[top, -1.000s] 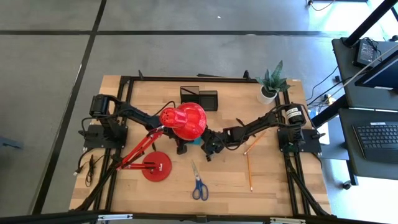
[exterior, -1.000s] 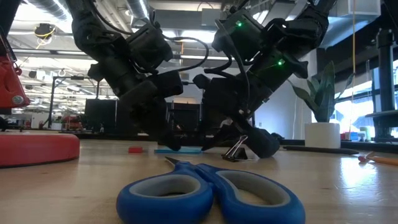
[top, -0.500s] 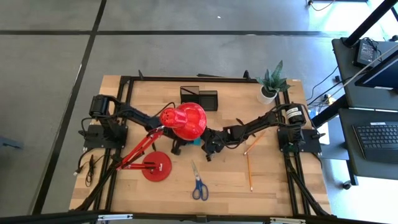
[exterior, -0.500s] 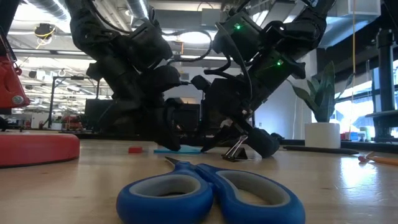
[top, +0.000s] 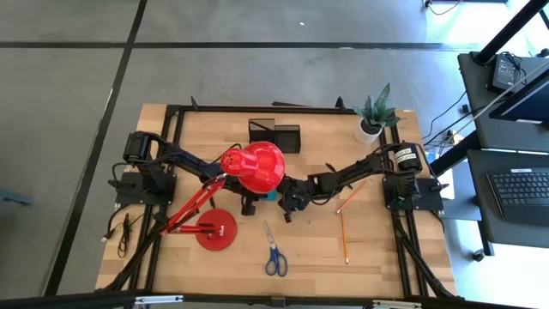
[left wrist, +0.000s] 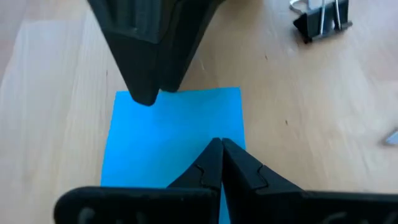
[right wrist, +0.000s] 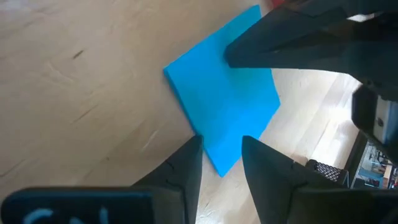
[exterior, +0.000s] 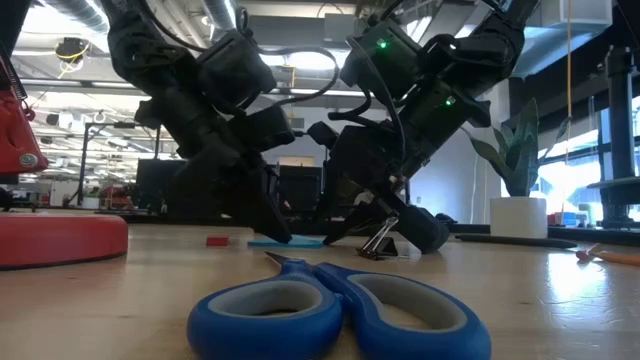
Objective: Pick and place office supplies into organizer
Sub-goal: Put the sticky notes into the desk organizer
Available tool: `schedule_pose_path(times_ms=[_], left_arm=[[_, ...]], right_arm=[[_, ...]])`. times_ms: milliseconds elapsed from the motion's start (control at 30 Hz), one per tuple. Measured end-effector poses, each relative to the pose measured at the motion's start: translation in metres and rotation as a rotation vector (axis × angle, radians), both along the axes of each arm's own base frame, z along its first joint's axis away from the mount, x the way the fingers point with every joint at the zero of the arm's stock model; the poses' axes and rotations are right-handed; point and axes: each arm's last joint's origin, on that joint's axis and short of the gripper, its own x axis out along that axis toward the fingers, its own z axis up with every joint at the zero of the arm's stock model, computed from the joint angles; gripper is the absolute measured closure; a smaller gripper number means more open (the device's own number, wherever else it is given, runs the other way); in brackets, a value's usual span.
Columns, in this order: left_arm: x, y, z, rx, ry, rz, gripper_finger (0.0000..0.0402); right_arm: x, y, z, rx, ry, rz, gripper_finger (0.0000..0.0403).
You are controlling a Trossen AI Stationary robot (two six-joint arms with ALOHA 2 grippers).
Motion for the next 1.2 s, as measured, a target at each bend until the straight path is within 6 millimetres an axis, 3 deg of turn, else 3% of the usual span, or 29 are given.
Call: schedule_pose_path(times_ms=[233,767,1067,1200], left_arm=[[0.002,-0.003,0.001,-0.201,0.016,0.085,0.0398],[0.019,-0.007,0.015,-0.043,-0.035,-0.028,0.0335],[0.014,-0.006,0.039,-0.017,-0.065,-0.003,0.0329],[0.008,-0.005,0.043,-0.008,-0.018,0.093,0.0329]], right_arm=[[0.000,0.000,0.000,0.009,-0.005,-0.004,0.0283],[0.000,0.001,0.000,0.042,-0.020,-0.037,0.0283],[0.000,0.001,0.000,0.046,-0.022,-0.039,0.0283],[0.000,0.001,0.000,0.047,-0.025,-0.041,0.0283]])
